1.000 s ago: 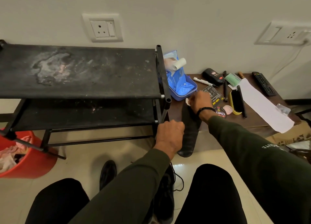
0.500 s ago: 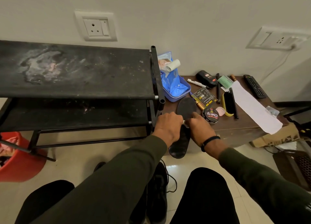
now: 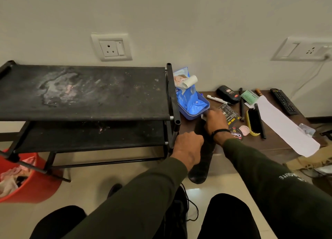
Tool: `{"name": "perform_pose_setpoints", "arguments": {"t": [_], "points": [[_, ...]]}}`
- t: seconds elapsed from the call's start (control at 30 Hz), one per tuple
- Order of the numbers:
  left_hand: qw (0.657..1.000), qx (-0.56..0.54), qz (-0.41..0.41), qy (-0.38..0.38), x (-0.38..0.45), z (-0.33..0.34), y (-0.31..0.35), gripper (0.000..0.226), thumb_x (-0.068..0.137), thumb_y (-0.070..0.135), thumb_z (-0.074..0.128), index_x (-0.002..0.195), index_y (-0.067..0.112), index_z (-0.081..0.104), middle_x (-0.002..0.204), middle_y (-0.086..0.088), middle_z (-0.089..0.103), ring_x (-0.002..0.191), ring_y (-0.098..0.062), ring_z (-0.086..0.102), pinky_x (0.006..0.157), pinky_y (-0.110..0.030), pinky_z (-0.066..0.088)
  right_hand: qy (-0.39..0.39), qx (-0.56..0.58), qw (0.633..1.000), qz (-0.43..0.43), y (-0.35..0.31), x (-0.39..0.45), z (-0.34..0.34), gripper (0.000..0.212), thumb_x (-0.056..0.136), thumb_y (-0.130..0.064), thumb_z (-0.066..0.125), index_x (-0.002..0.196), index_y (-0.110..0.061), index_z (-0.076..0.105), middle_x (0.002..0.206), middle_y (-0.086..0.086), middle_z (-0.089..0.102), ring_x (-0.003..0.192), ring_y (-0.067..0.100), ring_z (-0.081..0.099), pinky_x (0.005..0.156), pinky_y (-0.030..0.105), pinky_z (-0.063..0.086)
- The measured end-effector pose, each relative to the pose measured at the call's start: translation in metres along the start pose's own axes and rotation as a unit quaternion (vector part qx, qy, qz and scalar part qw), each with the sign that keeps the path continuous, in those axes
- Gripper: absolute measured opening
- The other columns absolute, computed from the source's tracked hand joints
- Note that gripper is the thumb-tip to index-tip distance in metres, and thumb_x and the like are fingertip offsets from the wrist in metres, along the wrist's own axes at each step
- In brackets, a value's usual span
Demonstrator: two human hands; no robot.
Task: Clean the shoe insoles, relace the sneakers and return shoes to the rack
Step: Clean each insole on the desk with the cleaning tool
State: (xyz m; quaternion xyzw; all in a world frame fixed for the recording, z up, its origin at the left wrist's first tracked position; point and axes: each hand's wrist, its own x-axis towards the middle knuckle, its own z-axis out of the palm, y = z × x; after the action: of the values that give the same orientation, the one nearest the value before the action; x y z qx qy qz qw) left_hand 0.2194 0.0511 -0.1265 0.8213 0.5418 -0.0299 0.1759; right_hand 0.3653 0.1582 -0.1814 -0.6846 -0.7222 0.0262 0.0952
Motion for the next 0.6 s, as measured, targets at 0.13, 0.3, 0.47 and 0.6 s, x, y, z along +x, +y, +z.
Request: {"name": "perform_pose_setpoints", "arguments": {"t": [0.13,0.3,0.47,0.6], "points": [[1.000,-0.010,-0.008,-0.003,0.000,-0.002,0.000,0.029,0.088,0.019,0.074,0.115,0.019,0.064,0.115,-0.010,0.063,0.106,-0.029,0.063,0.088,-0.041,0.052,-0.026,0.015,0.999,-0.035,-0.002,-0.031,0.015,0.023,0.093,-0.021,0.061,0.104,-0.007,0.075,0.118,0.013,0.061,0.108,0.029,0.058,0.087,0.041,0.054],[1.000,-0.006,-0.011,0.005,0.003,-0.001,0.001,0.030,0.089,0.016,0.072,0.117,0.019,0.064,0.119,-0.010,0.062,0.110,-0.030,0.062,0.090,-0.041,0.051,-0.018,0.050,0.997,-0.056,0.004,-0.045,0.012,0.014,0.088,-0.011,0.069,0.099,-0.009,0.076,0.107,0.012,0.065,0.099,0.028,0.061,0.085,0.039,0.053],[1.000,-0.016,-0.011,0.021,0.003,0.002,0.000,0.031,0.089,0.014,0.069,0.119,0.018,0.063,0.118,-0.011,0.061,0.109,-0.031,0.062,0.088,-0.040,0.050,0.000,0.054,0.997,0.049,-0.010,0.003,0.009,0.016,0.087,-0.004,0.063,0.101,-0.003,0.071,0.105,0.020,0.067,0.096,0.036,0.063,0.077,0.036,0.048],[0.999,-0.032,-0.020,0.016,-0.004,0.005,-0.003,0.032,0.088,0.017,0.071,0.118,0.018,0.062,0.116,-0.011,0.063,0.106,-0.032,0.064,0.085,-0.041,0.051,0.007,0.043,0.998,0.053,-0.014,0.017,0.008,0.019,0.090,-0.004,0.062,0.107,-0.002,0.070,0.111,0.021,0.066,0.101,0.038,0.062,0.082,0.039,0.049]]}}
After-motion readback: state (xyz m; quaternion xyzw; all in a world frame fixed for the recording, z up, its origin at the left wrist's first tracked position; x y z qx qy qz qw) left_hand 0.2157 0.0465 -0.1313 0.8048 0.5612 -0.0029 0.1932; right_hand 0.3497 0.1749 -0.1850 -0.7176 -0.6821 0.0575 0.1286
